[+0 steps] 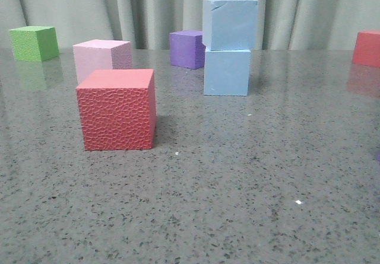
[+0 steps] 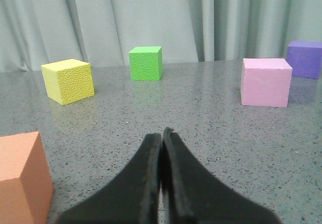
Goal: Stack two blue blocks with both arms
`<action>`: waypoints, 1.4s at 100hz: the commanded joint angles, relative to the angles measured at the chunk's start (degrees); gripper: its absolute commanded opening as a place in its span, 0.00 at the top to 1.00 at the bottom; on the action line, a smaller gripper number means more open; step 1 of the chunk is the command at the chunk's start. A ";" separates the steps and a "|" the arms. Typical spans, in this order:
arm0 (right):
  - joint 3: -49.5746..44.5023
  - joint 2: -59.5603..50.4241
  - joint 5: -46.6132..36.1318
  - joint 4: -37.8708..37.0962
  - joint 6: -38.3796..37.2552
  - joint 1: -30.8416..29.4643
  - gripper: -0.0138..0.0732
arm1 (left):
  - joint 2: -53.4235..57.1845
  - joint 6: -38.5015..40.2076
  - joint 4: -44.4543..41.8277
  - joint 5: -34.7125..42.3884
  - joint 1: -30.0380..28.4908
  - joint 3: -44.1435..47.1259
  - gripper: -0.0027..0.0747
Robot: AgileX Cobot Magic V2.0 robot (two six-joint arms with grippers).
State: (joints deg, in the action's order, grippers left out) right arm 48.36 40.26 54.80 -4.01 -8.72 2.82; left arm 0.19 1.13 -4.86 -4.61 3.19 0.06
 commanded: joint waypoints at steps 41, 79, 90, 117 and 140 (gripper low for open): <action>1.28 -0.02 -2.88 -0.55 0.45 -0.43 0.92 | 1.84 0.60 0.49 5.23 0.27 2.37 0.99; 1.28 -0.28 -3.26 -0.55 0.45 -0.43 0.92 | 1.84 0.60 0.49 5.23 0.27 2.37 0.99; 0.62 -1.57 -6.92 -0.55 0.45 -0.43 0.92 | 1.84 0.60 0.49 5.23 0.27 2.37 0.99; -11.93 -11.30 -28.51 -0.61 0.45 -0.43 0.92 | 1.84 0.60 0.49 5.23 0.27 2.37 0.99; -27.63 -24.23 -41.42 -1.08 0.45 -0.43 0.92 | 1.84 0.60 0.49 5.23 0.27 2.37 0.99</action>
State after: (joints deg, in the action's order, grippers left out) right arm 23.84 19.94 22.12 -4.01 -8.72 2.82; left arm 0.19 1.13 -4.78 -4.56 3.19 0.06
